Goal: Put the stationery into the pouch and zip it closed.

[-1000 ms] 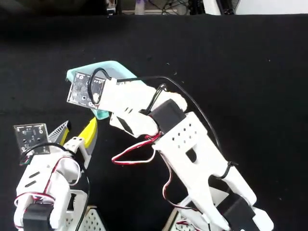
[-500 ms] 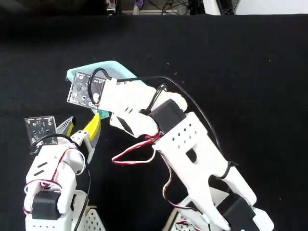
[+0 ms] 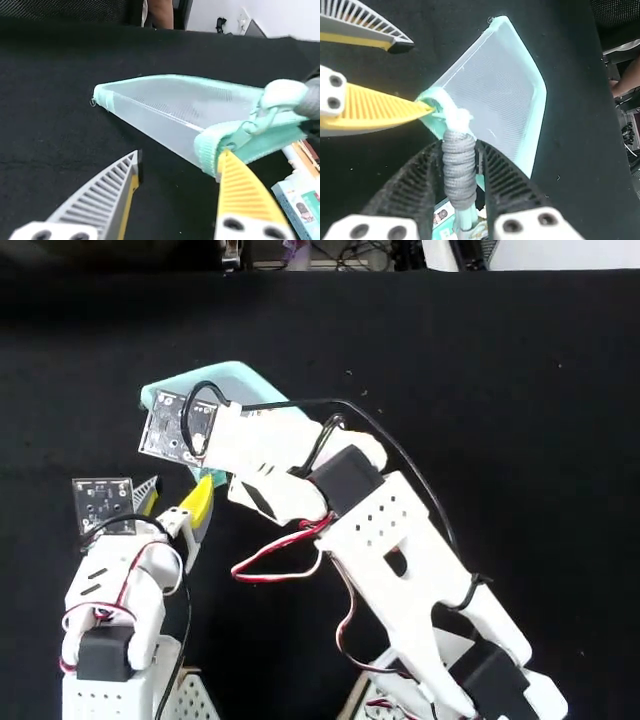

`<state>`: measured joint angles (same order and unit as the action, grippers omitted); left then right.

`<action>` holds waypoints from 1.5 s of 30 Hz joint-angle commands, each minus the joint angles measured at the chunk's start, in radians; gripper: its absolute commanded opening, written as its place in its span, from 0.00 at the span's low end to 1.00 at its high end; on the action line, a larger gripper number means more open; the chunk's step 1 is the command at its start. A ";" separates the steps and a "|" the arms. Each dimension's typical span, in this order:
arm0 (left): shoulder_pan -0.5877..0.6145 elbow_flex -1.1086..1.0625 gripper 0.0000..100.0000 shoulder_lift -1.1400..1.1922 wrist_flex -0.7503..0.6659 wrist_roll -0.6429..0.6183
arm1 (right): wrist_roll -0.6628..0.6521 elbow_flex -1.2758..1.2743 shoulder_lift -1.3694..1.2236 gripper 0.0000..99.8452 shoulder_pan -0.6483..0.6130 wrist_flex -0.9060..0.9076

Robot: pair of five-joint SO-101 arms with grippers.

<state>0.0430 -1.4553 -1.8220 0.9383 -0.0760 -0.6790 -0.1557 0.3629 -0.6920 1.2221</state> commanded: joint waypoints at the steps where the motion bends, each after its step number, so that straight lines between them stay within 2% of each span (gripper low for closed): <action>1: 0.001 0.002 0.17 0.000 -0.020 0.018 | -0.011 0.018 0.007 0.01 -0.015 -0.009; 6: 0.001 0.038 0.02 0.000 -0.015 0.072 | -0.011 0.018 0.007 0.01 -0.015 -0.009; 10: 0.010 0.039 0.03 0.000 -0.014 0.063 | -0.011 0.016 0.008 0.01 -0.011 -0.006; 15: 0.125 0.090 0.03 0.000 -0.015 -0.011 | -0.011 0.018 0.048 0.01 0.035 0.034; 19: 0.225 0.143 0.03 0.000 -0.011 -0.029 | -0.006 -0.025 0.193 0.01 0.091 0.055; 27: 0.305 0.193 0.03 0.000 0.011 -0.029 | -0.002 -0.211 0.535 0.01 0.138 0.046; 32: 0.295 0.400 0.03 0.002 0.178 0.000 | 0.008 -0.303 0.633 0.01 0.137 -0.023; 36: 0.179 0.481 0.03 0.029 0.273 0.117 | 0.075 -0.363 0.636 0.01 0.137 -0.086; 39: 0.110 0.513 0.03 0.123 0.305 0.166 | 0.101 -0.410 0.642 0.01 0.137 -0.120; 45: 0.107 0.645 0.03 0.404 0.327 0.169 | 0.112 -0.496 0.642 0.01 0.140 -0.121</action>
<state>0.1657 -0.8984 -1.5551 1.2467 0.0821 -0.5777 -0.6391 0.9904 -0.5662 1.1224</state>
